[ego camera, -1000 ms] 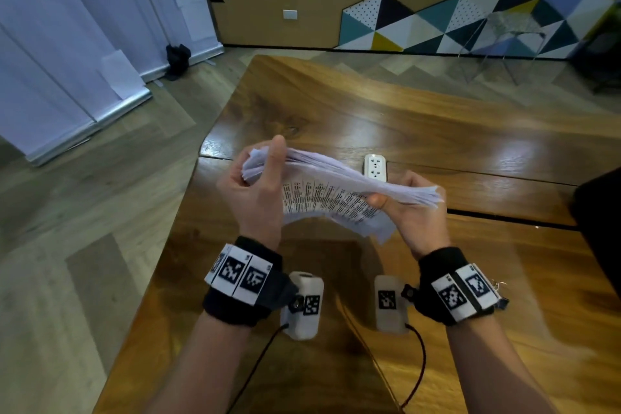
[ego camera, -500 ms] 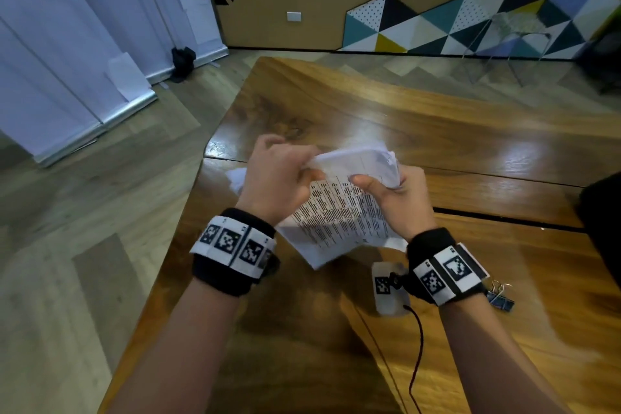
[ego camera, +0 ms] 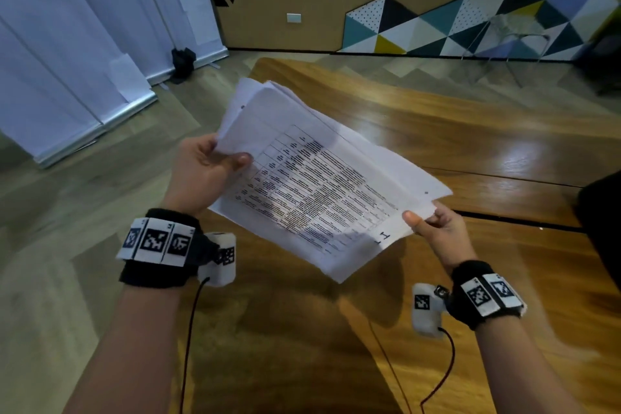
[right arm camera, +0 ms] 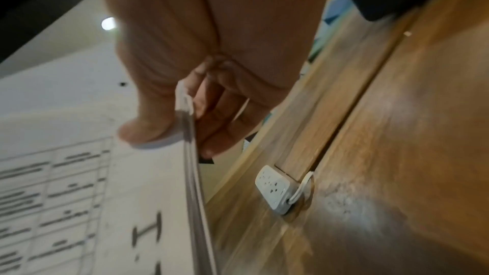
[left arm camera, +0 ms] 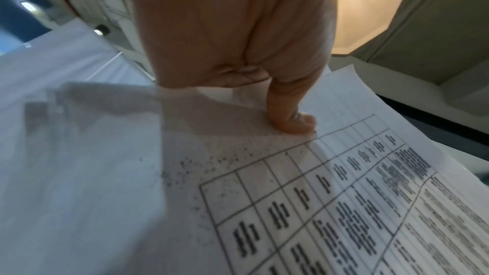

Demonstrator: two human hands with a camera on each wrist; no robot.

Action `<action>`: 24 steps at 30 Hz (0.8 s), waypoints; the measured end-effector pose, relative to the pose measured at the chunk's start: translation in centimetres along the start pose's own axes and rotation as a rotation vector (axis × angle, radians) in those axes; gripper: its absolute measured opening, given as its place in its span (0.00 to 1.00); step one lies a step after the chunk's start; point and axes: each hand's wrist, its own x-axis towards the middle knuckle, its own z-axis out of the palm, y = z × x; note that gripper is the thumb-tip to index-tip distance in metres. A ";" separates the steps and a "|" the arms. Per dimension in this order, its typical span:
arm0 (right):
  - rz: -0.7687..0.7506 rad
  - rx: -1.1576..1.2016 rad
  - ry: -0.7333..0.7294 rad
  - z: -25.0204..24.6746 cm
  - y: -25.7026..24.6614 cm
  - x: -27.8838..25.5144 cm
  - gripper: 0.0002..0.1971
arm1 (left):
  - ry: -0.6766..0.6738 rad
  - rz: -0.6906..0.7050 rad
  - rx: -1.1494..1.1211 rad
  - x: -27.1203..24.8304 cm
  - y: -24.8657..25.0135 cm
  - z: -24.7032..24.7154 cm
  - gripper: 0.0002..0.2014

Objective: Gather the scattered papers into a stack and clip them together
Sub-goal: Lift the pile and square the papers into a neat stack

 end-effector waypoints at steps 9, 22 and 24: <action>-0.250 0.078 0.100 2.3 -4.5 0.4 0.13 | 0.041 -0.058 -0.128 -1.2 -2.8 2.0 0.11; -0.195 -0.309 0.176 3.3 1.1 -0.8 0.28 | -0.059 -0.414 0.014 -5.3 -10.6 5.8 0.07; -0.422 -0.613 0.175 3.5 0.0 -0.7 0.33 | -0.071 -0.406 -0.046 -5.0 -10.5 5.4 0.09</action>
